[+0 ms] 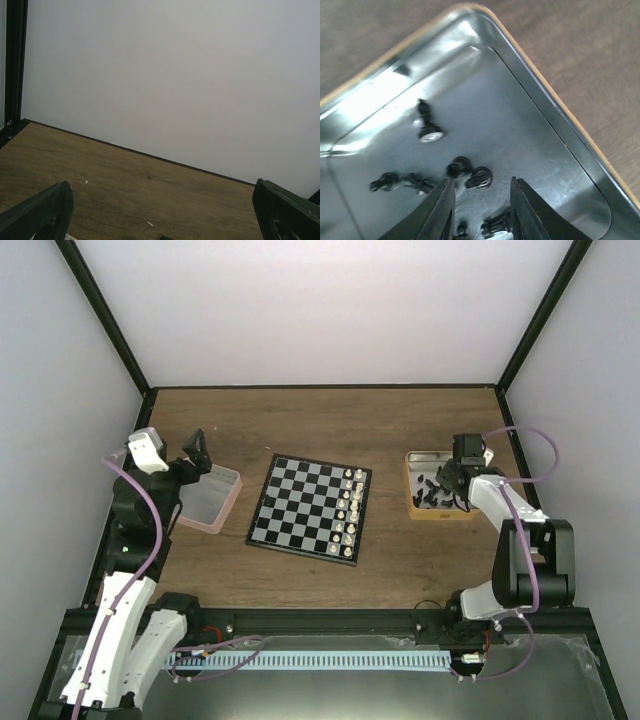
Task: Set up the chess pieces on the board
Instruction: Pick up the chess piece from the storage box.
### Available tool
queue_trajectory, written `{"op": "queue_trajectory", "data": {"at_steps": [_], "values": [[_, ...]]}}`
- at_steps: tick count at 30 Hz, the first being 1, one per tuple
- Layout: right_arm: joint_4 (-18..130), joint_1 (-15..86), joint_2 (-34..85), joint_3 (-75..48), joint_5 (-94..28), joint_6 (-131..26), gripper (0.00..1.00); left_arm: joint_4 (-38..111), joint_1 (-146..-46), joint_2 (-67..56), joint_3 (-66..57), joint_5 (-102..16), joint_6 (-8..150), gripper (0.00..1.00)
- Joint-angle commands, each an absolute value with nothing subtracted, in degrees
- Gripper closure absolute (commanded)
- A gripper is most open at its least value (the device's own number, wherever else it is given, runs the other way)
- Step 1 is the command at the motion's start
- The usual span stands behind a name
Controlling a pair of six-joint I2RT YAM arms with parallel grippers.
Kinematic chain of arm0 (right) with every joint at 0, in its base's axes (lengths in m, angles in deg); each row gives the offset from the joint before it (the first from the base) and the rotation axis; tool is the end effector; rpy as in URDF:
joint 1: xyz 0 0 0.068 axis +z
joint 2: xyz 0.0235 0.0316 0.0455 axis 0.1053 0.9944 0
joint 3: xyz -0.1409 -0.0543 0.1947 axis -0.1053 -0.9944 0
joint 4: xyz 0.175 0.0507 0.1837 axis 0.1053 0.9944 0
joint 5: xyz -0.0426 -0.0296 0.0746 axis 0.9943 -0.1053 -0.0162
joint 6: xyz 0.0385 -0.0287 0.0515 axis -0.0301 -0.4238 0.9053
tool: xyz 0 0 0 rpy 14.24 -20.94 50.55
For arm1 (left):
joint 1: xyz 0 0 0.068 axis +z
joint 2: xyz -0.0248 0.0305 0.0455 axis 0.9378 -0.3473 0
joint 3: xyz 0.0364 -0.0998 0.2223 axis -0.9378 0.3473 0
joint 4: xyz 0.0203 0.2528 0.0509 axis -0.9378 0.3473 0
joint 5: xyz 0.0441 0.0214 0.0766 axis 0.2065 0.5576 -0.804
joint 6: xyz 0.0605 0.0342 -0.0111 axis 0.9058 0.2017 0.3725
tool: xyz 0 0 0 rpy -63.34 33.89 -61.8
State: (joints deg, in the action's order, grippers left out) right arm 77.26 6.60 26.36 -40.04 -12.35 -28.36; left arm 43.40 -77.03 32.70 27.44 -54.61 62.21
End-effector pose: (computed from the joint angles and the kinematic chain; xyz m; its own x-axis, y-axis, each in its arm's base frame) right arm 0.2974 -0.0099 0.1605 -0.6366 0.4974 -0.5893 0.5224 0.8403 0.1449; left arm 0.2004 -0.0225 0.3262 -0.0512 -0.3511 -0.9349 0.0541 0.9338 -0.3536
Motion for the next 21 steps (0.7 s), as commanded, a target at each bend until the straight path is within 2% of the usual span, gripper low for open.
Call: {"op": "queue_trajectory", "data": {"at_steps": [1, 5, 13, 21], "values": [[74.7, 4.4, 29.6, -40.1, -14.7, -28.0, 0.71, 42.4, -76.6, 33.1, 27.0, -54.4, 62.4, 0.0], [73.9, 4.1, 32.0, -40.0, -15.8, -27.4, 0.81, 42.4, -76.6, 33.2, 26.9, -54.4, 62.4, 0.0], [72.5, 4.0, 34.8, -40.1, -15.4, -27.6, 0.75, 42.5, -76.6, 33.4, 26.9, -54.6, 62.5, 0.0], [72.3, 4.0, 37.2, -39.5, -14.7, -28.0, 0.78, 42.5, -76.6, 33.4, 26.9, -54.7, 62.5, 0.0]]}}
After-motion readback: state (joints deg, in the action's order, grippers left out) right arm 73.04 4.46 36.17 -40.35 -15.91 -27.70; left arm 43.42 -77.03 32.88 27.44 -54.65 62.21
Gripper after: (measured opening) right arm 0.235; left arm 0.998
